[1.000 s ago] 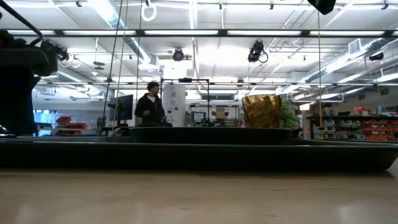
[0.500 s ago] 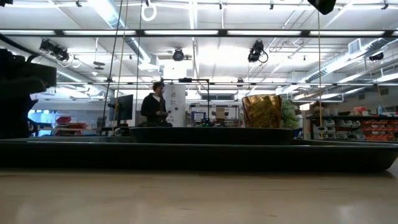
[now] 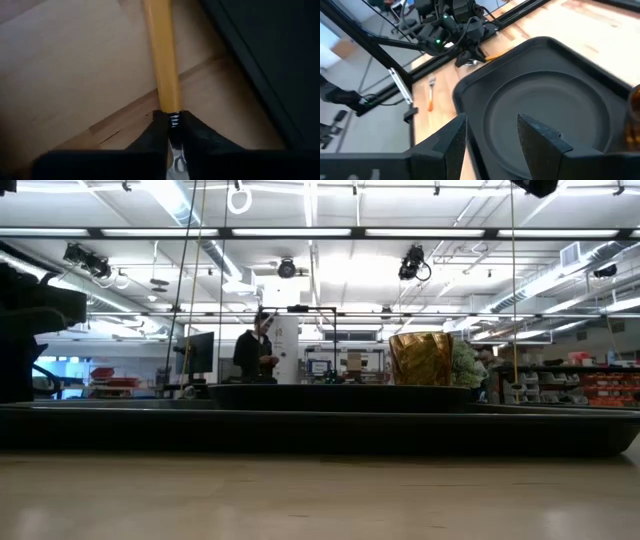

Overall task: Pick and place plate/cup/fork/spoon on tray
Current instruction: Put the yellow spoon on the black serving tray

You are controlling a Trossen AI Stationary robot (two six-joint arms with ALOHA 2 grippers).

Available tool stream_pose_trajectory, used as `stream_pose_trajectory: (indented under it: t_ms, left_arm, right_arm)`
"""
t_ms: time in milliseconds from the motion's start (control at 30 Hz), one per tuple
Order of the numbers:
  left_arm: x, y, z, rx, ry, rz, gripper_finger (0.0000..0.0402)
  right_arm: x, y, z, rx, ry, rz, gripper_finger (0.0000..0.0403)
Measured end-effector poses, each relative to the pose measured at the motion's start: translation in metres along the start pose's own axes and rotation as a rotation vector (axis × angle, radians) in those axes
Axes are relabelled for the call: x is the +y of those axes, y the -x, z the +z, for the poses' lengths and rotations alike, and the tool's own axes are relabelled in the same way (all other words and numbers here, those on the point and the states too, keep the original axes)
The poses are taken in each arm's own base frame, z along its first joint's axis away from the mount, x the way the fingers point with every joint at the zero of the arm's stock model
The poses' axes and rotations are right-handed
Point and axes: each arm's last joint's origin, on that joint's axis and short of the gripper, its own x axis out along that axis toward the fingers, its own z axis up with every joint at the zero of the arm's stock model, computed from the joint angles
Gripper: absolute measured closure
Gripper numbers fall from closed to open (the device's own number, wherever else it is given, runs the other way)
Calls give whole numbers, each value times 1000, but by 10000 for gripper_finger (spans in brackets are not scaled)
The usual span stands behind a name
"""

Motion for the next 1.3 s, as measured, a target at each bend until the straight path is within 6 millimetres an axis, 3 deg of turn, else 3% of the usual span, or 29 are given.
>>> stream_pose_trajectory:
  t_ms: [67, 333, 533, 700, 833, 1000, 1300]
  left_arm:
    - [3, 1, 1, 10, -28, 10, 394]
    - [12, 16, 8, 48, -44, 6, 400]
    - [1, 57, 25, 22, -74, -17, 401]
    - [-15, 95, 48, -73, -159, -63, 401]
    - [-23, 110, 60, -79, -192, -98, 400]
    - [-19, 100, 57, -46, -185, -65, 386]
    - [2, 42, 34, 46, -8, 16, 327]
  right_arm:
    - [1, 1, -1, 1, -17, 9, 222]
    - [1, 0, 1, -32, -10, -13, 222]
    - [1, -7, -1, -66, 84, -64, 230]
    - [5, -24, -10, -60, 125, -104, 252]
    - [4, -36, -15, -43, 118, -137, 260]
    - [4, -40, -17, -5, 118, -122, 261]
    - [7, -37, -22, 20, 143, -103, 261]
